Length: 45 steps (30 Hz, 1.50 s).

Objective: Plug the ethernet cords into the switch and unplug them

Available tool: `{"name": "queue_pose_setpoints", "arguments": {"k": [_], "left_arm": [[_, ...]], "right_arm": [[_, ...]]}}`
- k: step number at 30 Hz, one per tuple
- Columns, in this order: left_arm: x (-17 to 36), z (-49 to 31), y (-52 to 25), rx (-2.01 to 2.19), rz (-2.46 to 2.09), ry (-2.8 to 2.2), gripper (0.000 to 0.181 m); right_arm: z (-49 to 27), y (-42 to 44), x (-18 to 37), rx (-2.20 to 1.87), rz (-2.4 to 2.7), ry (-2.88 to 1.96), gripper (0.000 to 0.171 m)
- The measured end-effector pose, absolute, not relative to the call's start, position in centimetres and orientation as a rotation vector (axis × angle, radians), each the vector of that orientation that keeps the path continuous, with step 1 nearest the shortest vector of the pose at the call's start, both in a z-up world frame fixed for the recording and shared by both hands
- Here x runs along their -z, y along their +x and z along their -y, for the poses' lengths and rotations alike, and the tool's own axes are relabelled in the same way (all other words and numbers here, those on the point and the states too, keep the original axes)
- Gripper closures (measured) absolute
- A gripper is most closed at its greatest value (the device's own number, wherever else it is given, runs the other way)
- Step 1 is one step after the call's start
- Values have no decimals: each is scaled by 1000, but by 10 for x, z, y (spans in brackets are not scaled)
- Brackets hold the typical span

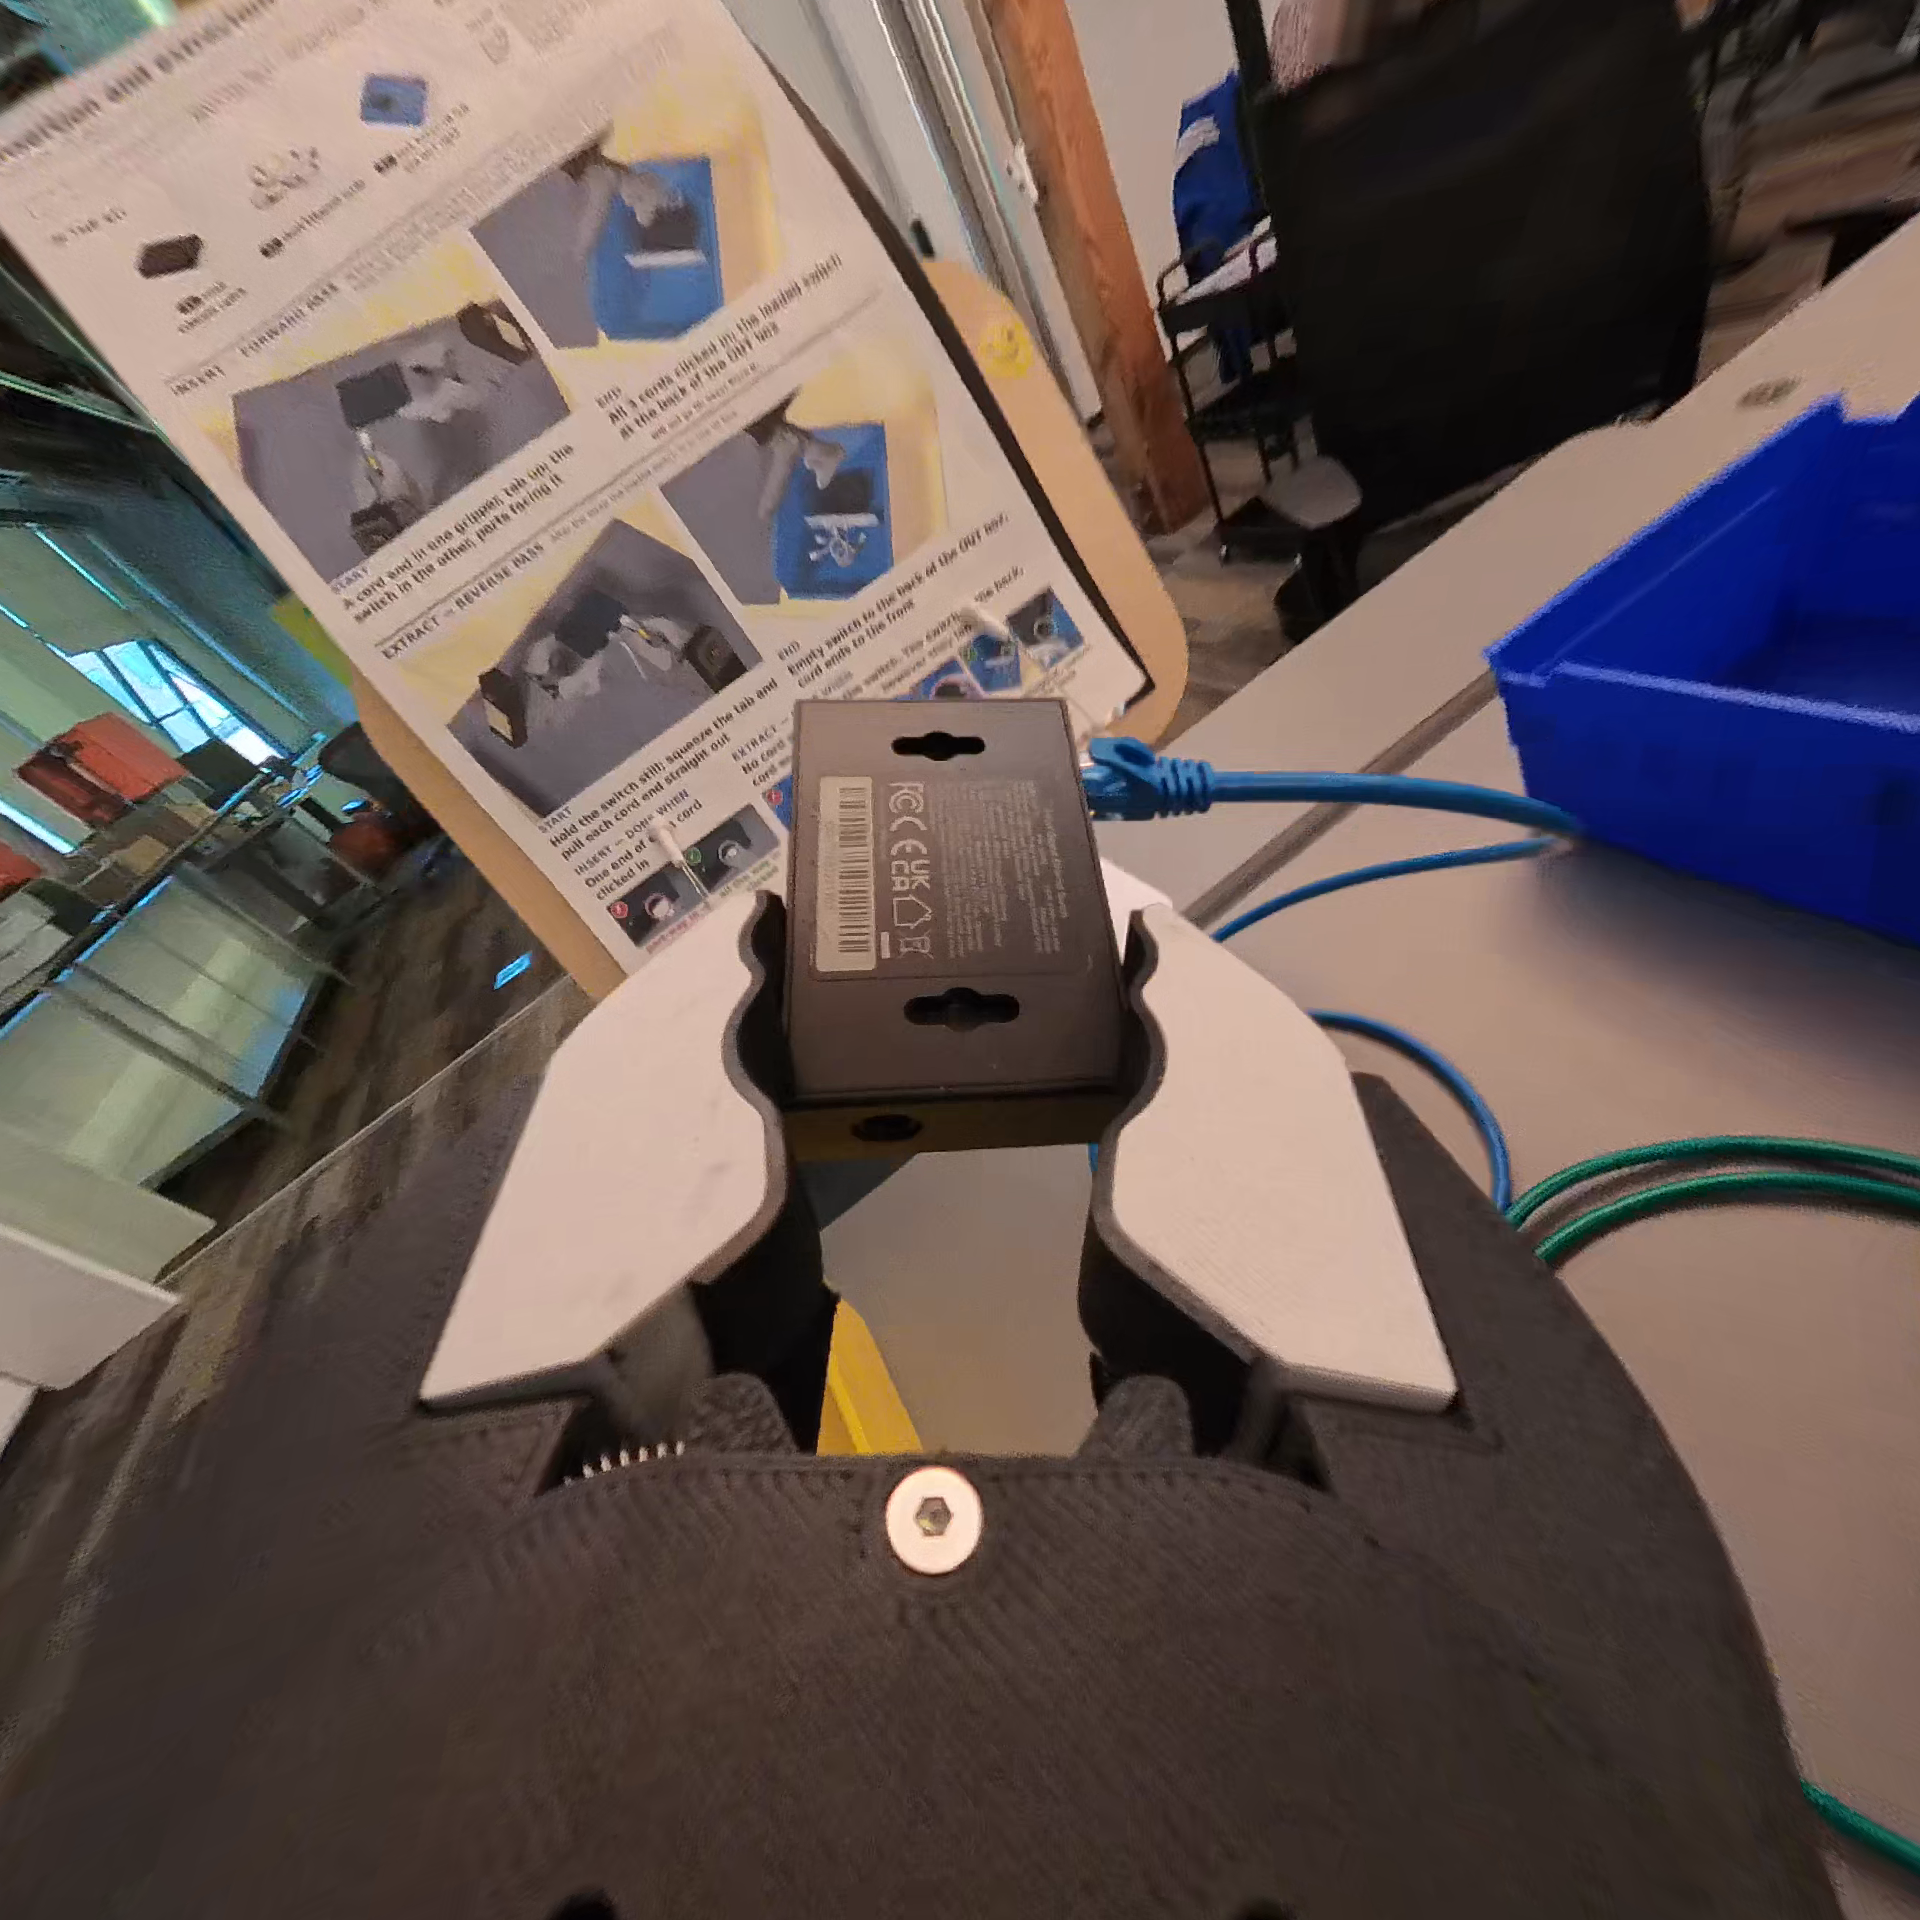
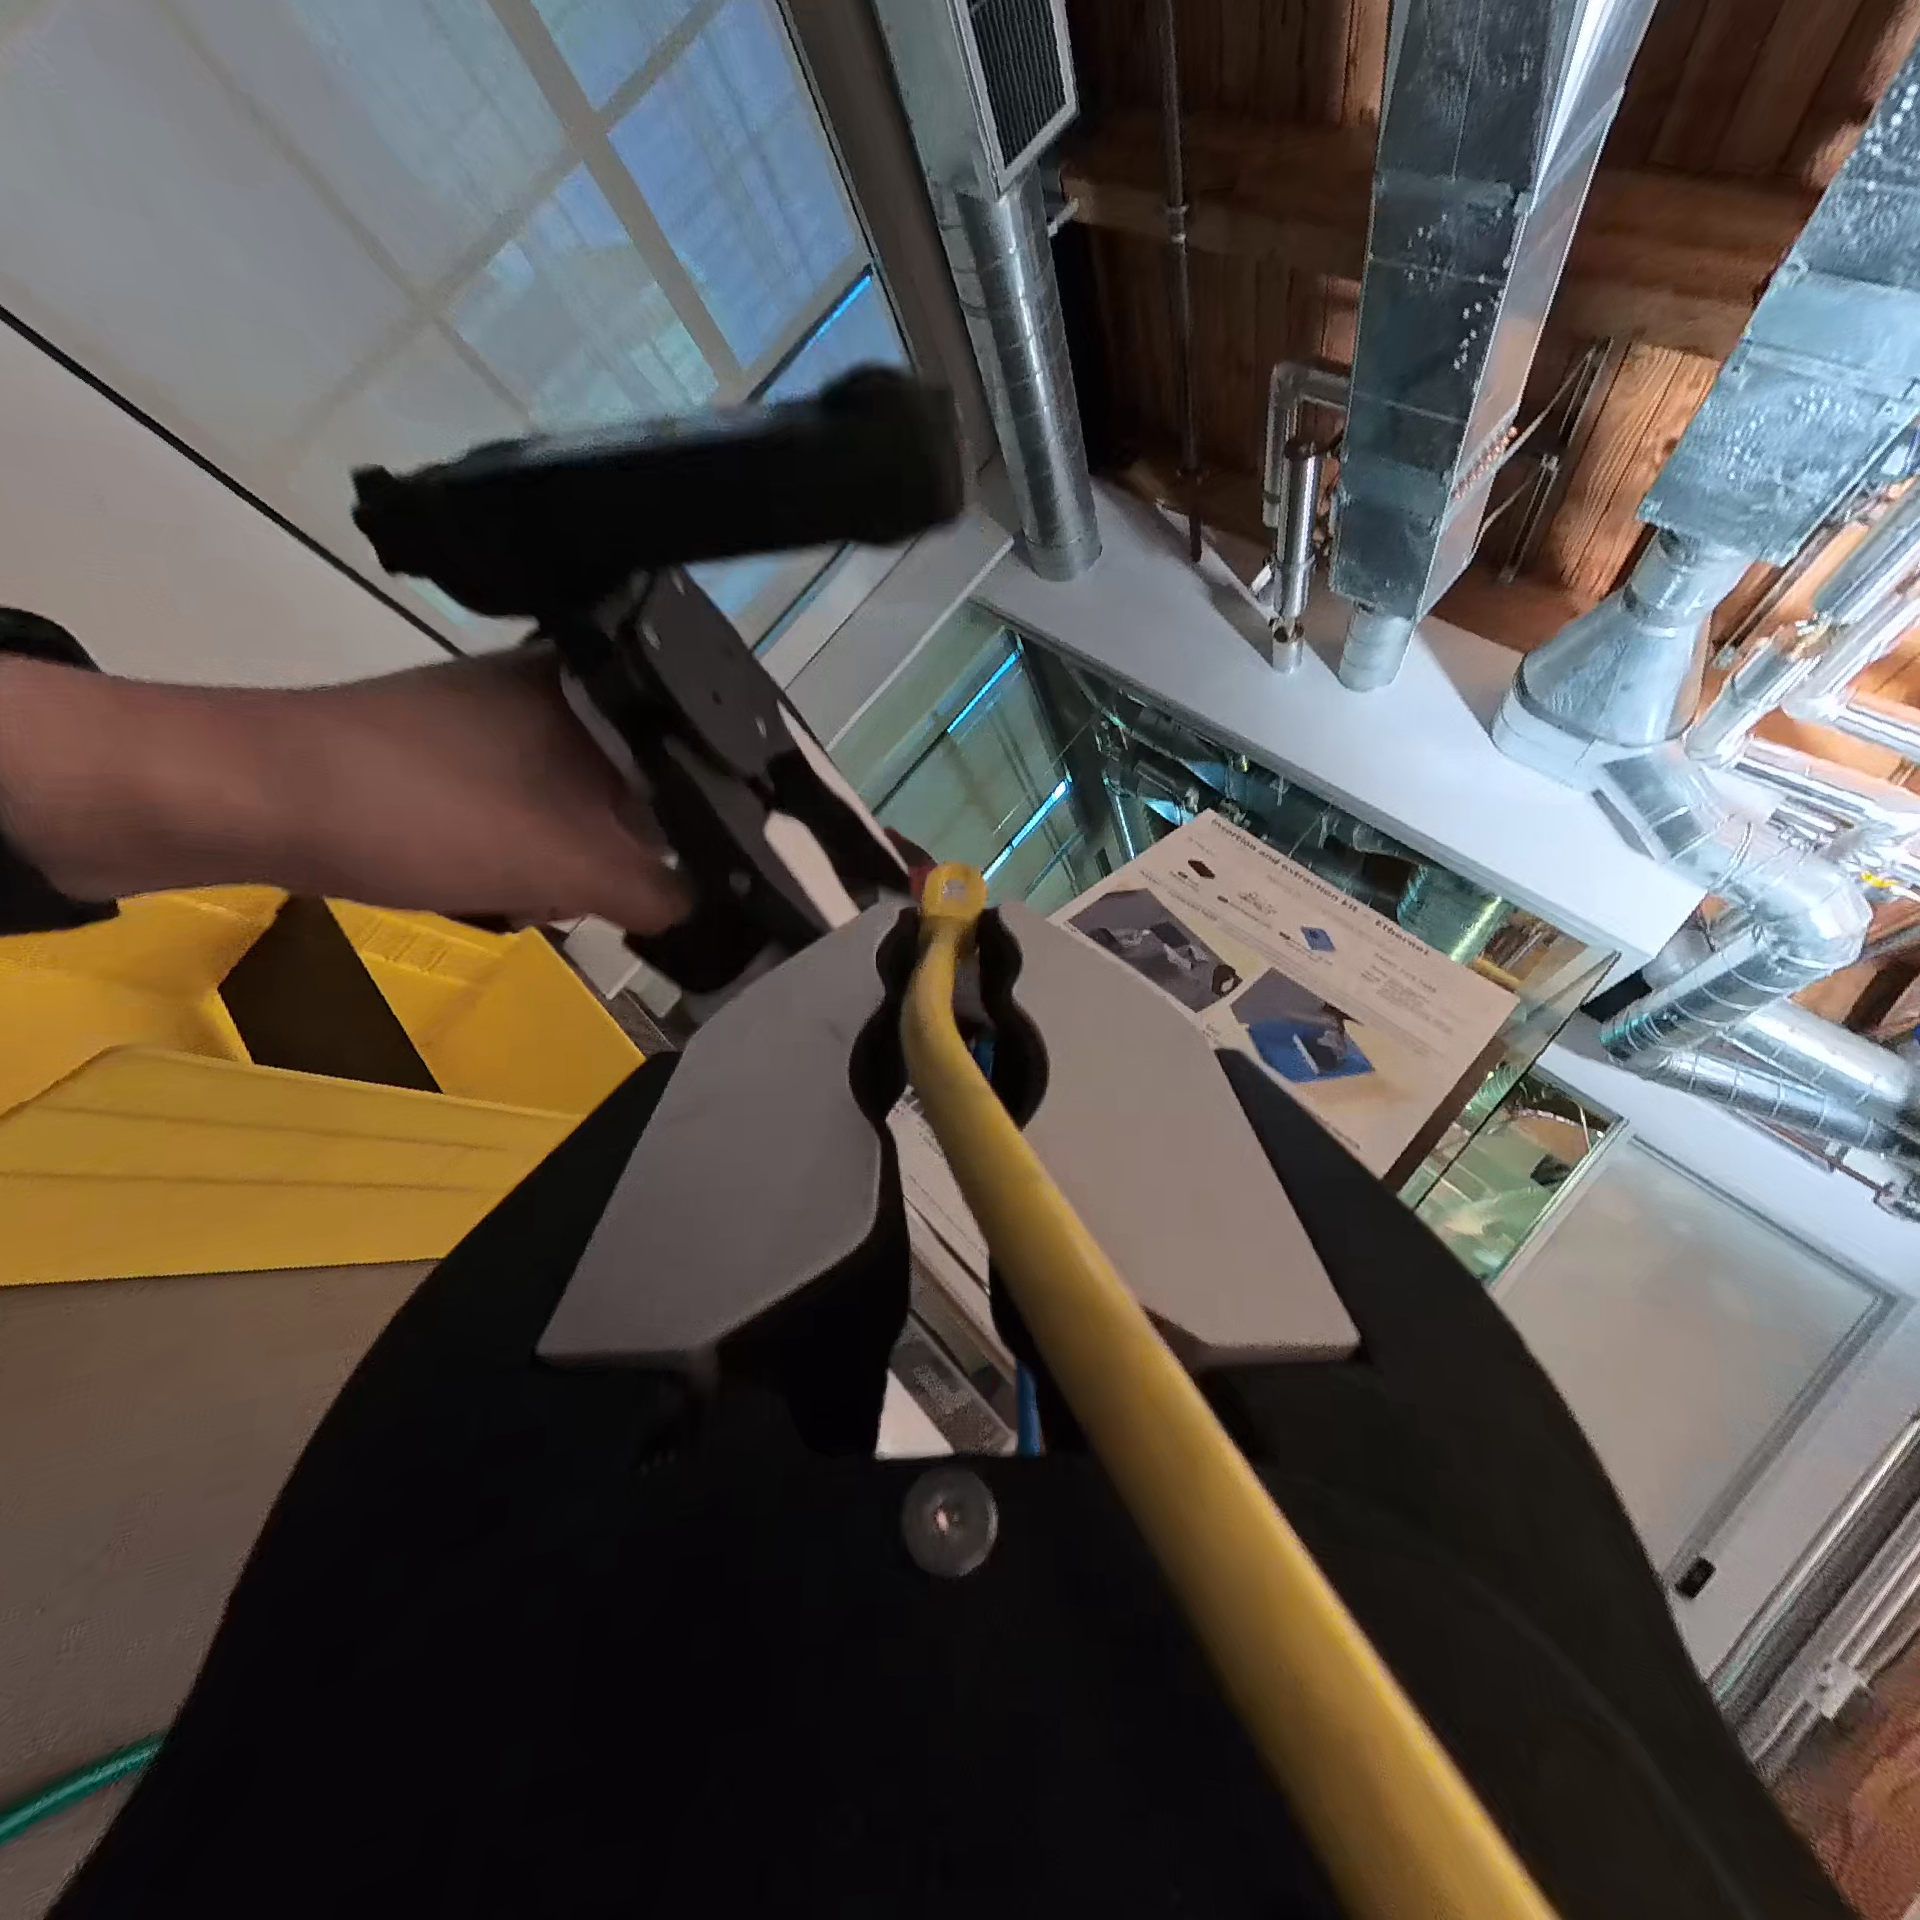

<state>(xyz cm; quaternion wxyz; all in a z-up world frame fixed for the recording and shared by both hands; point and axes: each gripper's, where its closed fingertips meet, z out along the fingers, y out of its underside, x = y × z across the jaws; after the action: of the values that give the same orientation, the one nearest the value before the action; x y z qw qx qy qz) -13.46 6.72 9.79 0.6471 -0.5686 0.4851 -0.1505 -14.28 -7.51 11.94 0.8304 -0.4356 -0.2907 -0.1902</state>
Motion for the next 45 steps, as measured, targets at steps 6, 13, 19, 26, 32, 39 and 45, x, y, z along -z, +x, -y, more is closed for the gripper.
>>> {"name": "queue_pose_setpoints", "arguments": {"k": [6, 13, 19, 26, 32, 39, 45], "left_arm": [[-135, -45, -152, 627, -1026, -1244, 121], [-150, -4, -144, 1104, -1056, -1219, 121], [-144, 19, -129, 1371, -1106, -1221, 121], [-145, 32, -126, 1432, -1147, -1184, 121], [-145, 44, -124, 1471, -1195, -1161, 121], [-145, 45, -127, 1486, -1225, -1129, 121], [-148, 47, -128, 1515, -1218, -1097, 120]], "right_arm": [[70, -136, -117, 363, 566, -966, 159], [74, -138, -122, 387, 558, -949, 159], [82, -126, -136, 422, 525, -918, 159], [90, -123, -149, 453, 535, -915, 159], [90, -126, -149, 425, 573, -920, 159], [91, -130, -151, 383, 643, -973, 159], [92, -132, -154, 349, 666, -1038, 158]]}}
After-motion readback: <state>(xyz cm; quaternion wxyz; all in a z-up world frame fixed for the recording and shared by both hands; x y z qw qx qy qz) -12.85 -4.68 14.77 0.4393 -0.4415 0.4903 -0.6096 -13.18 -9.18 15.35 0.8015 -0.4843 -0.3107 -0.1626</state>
